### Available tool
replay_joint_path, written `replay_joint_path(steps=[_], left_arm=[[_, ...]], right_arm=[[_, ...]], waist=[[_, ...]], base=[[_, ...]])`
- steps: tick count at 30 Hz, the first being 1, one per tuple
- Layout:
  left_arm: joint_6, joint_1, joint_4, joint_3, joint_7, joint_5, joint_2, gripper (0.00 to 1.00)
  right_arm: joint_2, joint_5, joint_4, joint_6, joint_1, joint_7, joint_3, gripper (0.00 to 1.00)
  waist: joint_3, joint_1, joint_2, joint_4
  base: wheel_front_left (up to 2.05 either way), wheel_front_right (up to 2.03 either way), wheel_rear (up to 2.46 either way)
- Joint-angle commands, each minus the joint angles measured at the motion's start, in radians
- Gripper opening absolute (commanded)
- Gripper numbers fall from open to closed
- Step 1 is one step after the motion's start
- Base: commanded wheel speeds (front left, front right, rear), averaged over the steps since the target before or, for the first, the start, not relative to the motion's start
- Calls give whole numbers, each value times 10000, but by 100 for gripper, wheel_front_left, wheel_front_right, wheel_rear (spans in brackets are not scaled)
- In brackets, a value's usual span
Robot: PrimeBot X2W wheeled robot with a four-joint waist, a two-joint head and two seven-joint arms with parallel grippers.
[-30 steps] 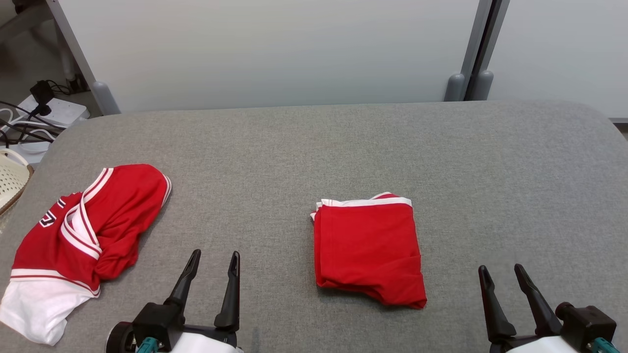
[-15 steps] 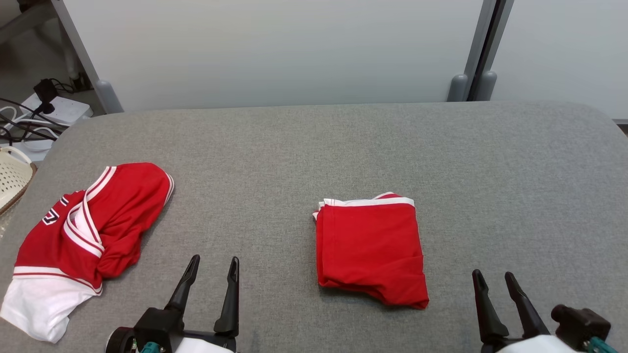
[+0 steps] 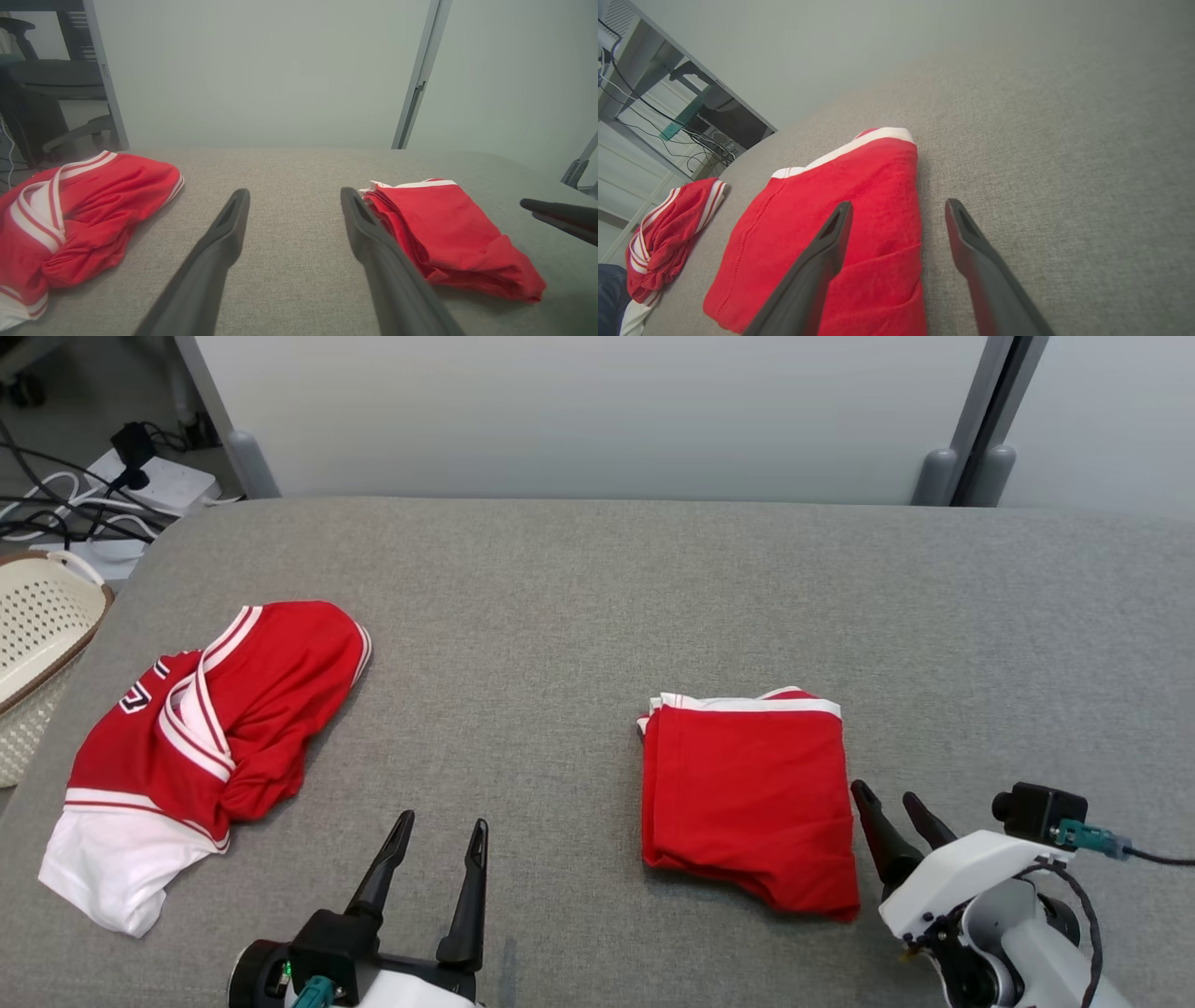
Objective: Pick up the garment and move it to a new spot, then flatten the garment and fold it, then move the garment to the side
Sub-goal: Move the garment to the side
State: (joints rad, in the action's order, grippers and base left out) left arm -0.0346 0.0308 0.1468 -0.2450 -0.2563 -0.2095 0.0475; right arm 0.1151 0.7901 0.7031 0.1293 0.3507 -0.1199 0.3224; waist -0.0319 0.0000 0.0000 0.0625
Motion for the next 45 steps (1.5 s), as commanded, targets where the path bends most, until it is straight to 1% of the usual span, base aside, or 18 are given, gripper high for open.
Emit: replay_joint_path(steps=[1,4,9,14,17,18,19,20,21,25,31,33,38,39,45], left_arm=[[77,-549,-229,226,-55,175,28,100],[62,-663,-231,140,-55,155,28,100],[33,-838,-185,10,-55,235,28,100],[61,-964,-143,-42,-55,308,28,100],[72,-1016,-130,-63,-55,312,28,100],[78,-1031,-126,-70,-55,311,28,100],[87,-1052,-142,-82,-55,334,28,100],[101,-1072,-161,-109,-55,424,28,100],[113,-1083,-179,-136,-55,477,28,100],[98,-1103,-274,-219,-55,452,28,100],[25,-1101,-373,-245,-55,396,28,100],[18,-1113,-429,-220,-55,396,28,100],[42,-1202,-620,-184,-55,417,28,100],[42,-1202,-620,-184,-55,417,28,100],[183,-1376,-624,-235,-55,558,28,100]], right_arm=[[136,218,86,14,524,208,319,100],[335,595,527,14,989,672,655,100],[610,1230,967,14,1471,999,1084,100],[672,1738,1484,14,1723,1278,1490,100],[637,2074,1594,14,1780,1391,1749,100],[637,2184,1607,14,1791,1412,1832,58],[673,2222,1618,14,1814,1392,1946,42],[712,2253,1662,14,1830,1379,2053,30],[741,2286,1672,14,1848,1384,2180,0],[934,2282,1702,14,1989,953,2558,0],[1289,1728,1850,14,2468,-618,3070,0],[1353,1583,1951,14,2613,-960,3156,0],[1454,1414,2098,14,2836,-1331,3078,0],[1454,1414,2098,14,2836,-1331,3078,0],[1560,1104,2009,14,2950,-1411,2516,0]], waist=[[-220,0,0,230],[-433,0,0,434],[-674,0,0,670],[-711,0,0,809],[-704,0,0,870],[-703,0,0,890],[-702,0,0,913],[-703,0,0,940],[-711,0,0,972],[-770,0,0,1089],[-892,0,0,1090],[-921,0,0,1015],[-1002,0,0,595],[-1002,0,0,595],[-1194,0,0,-273]], base=[[0,0,0],[0,0,0],[0,0,0],[0,0,0],[0,0,0],[0,0,0],[0,0,0],[0,0,0],[0,0,0],[0,0,0],[0,0,0],[0,0,0],[0,0,0],[0,0,0],[0,0,0]])
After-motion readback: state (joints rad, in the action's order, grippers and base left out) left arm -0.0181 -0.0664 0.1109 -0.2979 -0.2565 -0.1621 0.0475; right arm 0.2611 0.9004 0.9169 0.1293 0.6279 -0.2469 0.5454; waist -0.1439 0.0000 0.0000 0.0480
